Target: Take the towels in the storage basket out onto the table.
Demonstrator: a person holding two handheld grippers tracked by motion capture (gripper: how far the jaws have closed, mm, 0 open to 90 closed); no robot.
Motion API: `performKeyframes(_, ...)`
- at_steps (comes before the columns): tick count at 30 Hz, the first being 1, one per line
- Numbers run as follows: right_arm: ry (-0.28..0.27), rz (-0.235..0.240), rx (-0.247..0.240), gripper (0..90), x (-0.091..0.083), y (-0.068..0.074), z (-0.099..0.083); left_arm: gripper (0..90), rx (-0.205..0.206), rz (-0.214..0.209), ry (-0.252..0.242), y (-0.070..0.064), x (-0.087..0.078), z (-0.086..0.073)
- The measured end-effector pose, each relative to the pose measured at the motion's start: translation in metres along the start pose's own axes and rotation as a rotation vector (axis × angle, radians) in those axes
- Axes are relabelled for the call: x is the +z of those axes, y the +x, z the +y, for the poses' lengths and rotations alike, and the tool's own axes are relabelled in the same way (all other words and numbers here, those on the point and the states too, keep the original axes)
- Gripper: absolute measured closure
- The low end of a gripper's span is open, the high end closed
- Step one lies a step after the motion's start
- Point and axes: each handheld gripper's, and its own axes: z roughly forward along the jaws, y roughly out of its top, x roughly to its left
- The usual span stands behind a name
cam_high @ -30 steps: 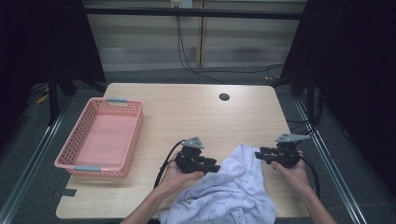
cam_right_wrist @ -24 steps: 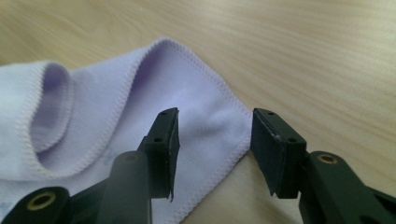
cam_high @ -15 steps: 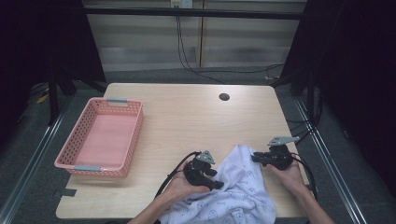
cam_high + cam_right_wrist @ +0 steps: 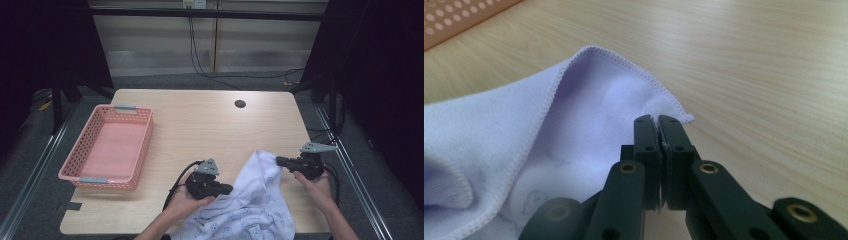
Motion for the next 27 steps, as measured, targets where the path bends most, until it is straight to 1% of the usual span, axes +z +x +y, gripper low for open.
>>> performKeyframes(1, -0.005, 0.01, 0.0, 88.3, 0.001, 0.001, 0.001, 88.2, -0.008, -0.001, -0.024, 0.0, -0.007, 0.002)
performKeyframes(2, -0.005, 0.015, 0.003, 88.3, 0.001, 0.002, 0.002, 88.1, -0.001, 0.019, -0.028, 0.001, -0.012, 0.004)
performKeyframes(3, -0.003, 0.022, -0.001, 88.3, 0.002, 0.004, 0.002, 88.0, 0.003, 0.047, -0.018, 0.002, -0.017, 0.004)
performKeyframes(4, 0.002, 0.026, -0.008, 88.3, 0.004, 0.005, 0.002, 87.8, -0.006, 0.063, -0.01, 0.006, -0.02, 0.002)
performKeyframes(6, 0.013, 0.035, -0.01, 88.3, 0.007, 0.007, 0.003, 87.1, -0.045, 0.097, 0.0, 0.019, -0.021, -0.006)
performKeyframes(7, 0.018, 0.035, -0.016, 88.3, 0.009, 0.007, 0.002, 84.6, -0.077, 0.12, 0.02, 0.026, -0.019, -0.011)
performKeyframes(8, 0.023, 0.035, -0.016, 88.3, 0.01, 0.008, 0.003, 78.8, -0.107, 0.127, 0.039, 0.034, -0.017, -0.016)
performKeyframes(9, 0.027, 0.032, -0.02, 88.3, 0.011, 0.008, 0.003, 74.4, -0.122, 0.122, 0.045, 0.038, -0.016, -0.019)
performKeyframes(10, 0.029, 0.034, -0.017, 88.3, 0.012, 0.008, 0.003, 72.1, -0.124, 0.126, 0.043, 0.04, -0.015, -0.02)
performKeyframes(11, 0.032, 0.038, -0.016, 88.3, 0.013, 0.008, 0.003, 68.0, -0.122, 0.138, 0.031, 0.039, -0.014, -0.018)
performKeyframes(12, 0.035, 0.037, -0.025, 88.3, 0.014, 0.008, 0.002, 64.0, -0.116, 0.134, 0.023, 0.038, -0.013, -0.015)
performKeyframes(14, 0.042, 0.036, -0.023, 88.3, 0.017, 0.007, 0.002, 62.2, -0.085, 0.105, 0.01, 0.033, -0.006, -0.005)
performKeyframes(16, 0.053, 0.033, -0.018, 88.3, 0.019, 0.006, 0.002, 61.6, -0.063, 0.099, 0.026, 0.029, 0.009, 0.005)
performKeyframes(17, 0.054, 0.034, -0.021, 88.2, 0.02, 0.006, 0.002, 62.6, -0.056, 0.084, 0.034, 0.029, 0.019, 0.008)
performKeyframes(18, 0.057, 0.035, -0.018, 88.2, 0.02, 0.006, 0.001, 62.3, -0.061, 0.07, 0.047, 0.029, 0.029, 0.009)
performKeyframes(19, 0.056, 0.037, -0.019, 88.2, 0.02, 0.005, 0.001, 61.8, -0.065, 0.058, 0.071, 0.029, 0.04, 0.01)
performKeyframes(20, 0.057, 0.035, -0.017, 88.2, 0.02, 0.005, 0.001, 61.8, -0.053, 0.062, 0.108, 0.028, 0.051, 0.009)
performKeyframes(21, 0.058, 0.037, -0.018, 88.2, 0.019, 0.005, 0.001, 61.5, -0.041, 0.07, 0.125, 0.026, 0.06, 0.008)
performKeyframes(22, 0.057, 0.037, -0.017, 88.1, 0.019, 0.005, 0.0, 59.9, -0.035, 0.058, 0.136, 0.024, 0.068, 0.005)
performKeyframes(23, 0.056, 0.038, -0.018, 88.2, 0.019, 0.005, 0.0, 59.2, -0.021, 0.044, 0.16, 0.021, 0.073, 0.003)
performKeyframes(24, 0.058, 0.036, -0.018, 88.1, 0.019, 0.004, 0.0, 58.1, 0.003, 0.038, 0.168, 0.016, 0.076, 0.001)
performKeyframes(25, 0.06, 0.04, -0.015, 88.1, 0.019, 0.004, -0.001, 56.4, 0.045, 0.025, 0.194, 0.012, 0.076, 0.0)
performKeyframes(26, 0.059, 0.043, -0.019, 88.1, 0.019, 0.004, -0.001, 54.3, 0.067, 0.021, 0.206, 0.009, 0.076, -0.001)
performKeyframes(27, 0.06, 0.041, -0.019, 88.1, 0.019, 0.004, -0.001, 51.9, 0.084, 0.027, 0.206, 0.007, 0.076, -0.001)
